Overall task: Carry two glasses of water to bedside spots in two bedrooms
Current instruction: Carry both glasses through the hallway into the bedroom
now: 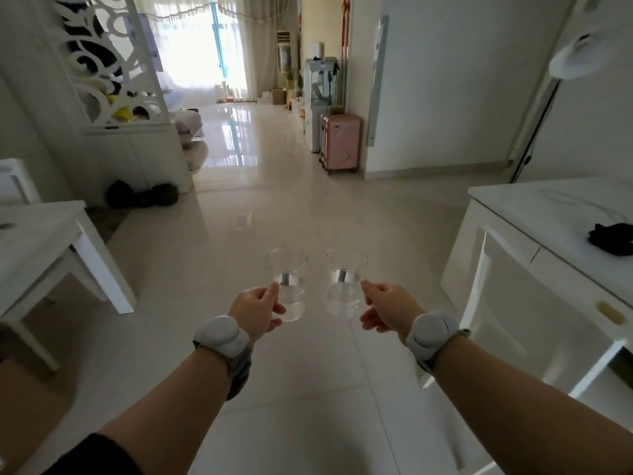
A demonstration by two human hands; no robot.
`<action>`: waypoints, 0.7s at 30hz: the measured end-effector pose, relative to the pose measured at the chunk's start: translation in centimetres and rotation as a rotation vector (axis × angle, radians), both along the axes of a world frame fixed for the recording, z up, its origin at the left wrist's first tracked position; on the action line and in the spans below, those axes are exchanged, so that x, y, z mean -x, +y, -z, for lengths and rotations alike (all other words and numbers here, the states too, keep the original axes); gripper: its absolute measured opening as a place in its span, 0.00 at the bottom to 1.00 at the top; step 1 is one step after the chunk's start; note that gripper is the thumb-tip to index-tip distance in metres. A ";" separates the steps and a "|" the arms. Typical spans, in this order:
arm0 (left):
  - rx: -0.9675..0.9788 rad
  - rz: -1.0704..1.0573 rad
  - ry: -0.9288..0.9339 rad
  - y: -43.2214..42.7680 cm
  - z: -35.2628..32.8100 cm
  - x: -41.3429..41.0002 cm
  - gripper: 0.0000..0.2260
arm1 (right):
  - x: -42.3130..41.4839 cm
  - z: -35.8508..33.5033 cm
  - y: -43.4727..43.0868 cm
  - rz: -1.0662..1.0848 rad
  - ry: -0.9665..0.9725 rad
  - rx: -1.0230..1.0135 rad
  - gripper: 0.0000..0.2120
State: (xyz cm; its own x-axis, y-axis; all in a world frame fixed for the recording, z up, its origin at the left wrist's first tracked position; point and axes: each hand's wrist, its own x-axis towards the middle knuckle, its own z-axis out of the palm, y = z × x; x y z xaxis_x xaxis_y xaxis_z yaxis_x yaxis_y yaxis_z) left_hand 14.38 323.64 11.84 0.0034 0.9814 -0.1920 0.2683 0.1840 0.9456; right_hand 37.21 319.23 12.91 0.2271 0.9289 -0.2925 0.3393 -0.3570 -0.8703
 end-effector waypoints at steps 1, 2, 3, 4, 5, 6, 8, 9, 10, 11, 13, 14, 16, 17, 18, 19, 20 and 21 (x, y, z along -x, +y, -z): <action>-0.001 0.004 0.000 1.6 0.2 -0.9 0.11 | -0.9 0.2 1.6 -0.006 -0.003 -0.006 0.18; 0.002 0.003 0.001 3.3 0.2 -1.8 0.10 | -1.9 0.2 3.4 -0.018 -0.009 -0.010 0.18; 0.009 -0.001 -0.005 4.9 0.2 -2.8 0.11 | -2.9 0.1 5.1 -0.031 -0.014 -0.011 0.17; 0.023 -0.005 -0.006 6.6 -0.1 -3.9 0.11 | -3.9 -0.1 7.0 -0.044 -0.019 -0.008 0.17; 0.041 -0.007 -0.013 8.3 -0.5 -4.9 0.12 | -4.9 -0.3 8.7 -0.054 -0.021 -0.004 0.17; 0.057 -0.014 -0.020 9.8 -0.8 -5.8 0.12 | -5.7 -0.5 10.3 -0.065 -0.026 -0.004 0.17; 0.070 -0.027 -0.030 12.8 -1.5 -7.4 0.13 | -7.1 -0.9 13.5 -0.090 -0.051 -0.014 0.17; 0.069 -0.031 -0.037 14.2 -1.7 -8.1 0.12 | -7.7 -1.0 15.0 -0.099 -0.056 -0.018 0.17; 0.066 -0.036 -0.042 15.7 -1.9 -8.7 0.12 | -8.3 -1.3 16.6 -0.105 -0.057 -0.019 0.17; 0.064 -0.042 -0.046 17.1 -2.0 -9.3 0.12 | -8.9 -1.4 18.2 -0.107 -0.047 -0.013 0.17; 0.063 -0.054 -0.059 19.5 -2.1 -10.3 0.11 | -9.9 -1.5 20.8 -0.095 -0.019 -0.001 0.18; 0.065 -0.064 -0.073 21.0 -2.1 -10.8 0.12 | -10.3 -1.5 22.3 -0.088 -0.009 0.002 0.18; 0.066 -0.078 -0.081 24.0 -2.0 -11.6 0.13 | -11.1 -1.3 25.3 -0.070 -0.006 0.005 0.18; 0.068 -0.078 -0.087 25.7 -1.9 -11.9 0.13 | -11.5 -1.1 27.0 -0.062 -0.004 0.008 0.18; 0.067 -0.076 -0.090 27.3 -1.7 -12.2 0.13 | -11.8 -0.9 28.5 -0.051 -0.005 0.007 0.18; 0.064 -0.065 -0.093 29.4 -1.5 -12.6 0.13 | -12.2 -0.7 30.5 -0.039 -0.002 0.003 0.18; 0.063 -0.059 -0.090 30.1 -1.5 -12.8 0.13 | -12.4 -0.6 31.0 -0.029 0.004 0.006 0.18; 0.061 -0.044 -0.094 32.0 -1.3 -13.1 0.13 | -12.7 -0.4 32.8 -0.015 0.011 0.008 0.18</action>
State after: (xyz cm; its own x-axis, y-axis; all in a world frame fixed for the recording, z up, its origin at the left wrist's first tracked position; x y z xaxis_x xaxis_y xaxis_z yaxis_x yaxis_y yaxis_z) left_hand 27.51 355.67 13.14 -0.0187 0.9674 -0.2524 0.1693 0.2519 0.9528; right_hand 49.90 352.02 13.32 0.2095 0.9299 -0.3022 0.3353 -0.3587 -0.8712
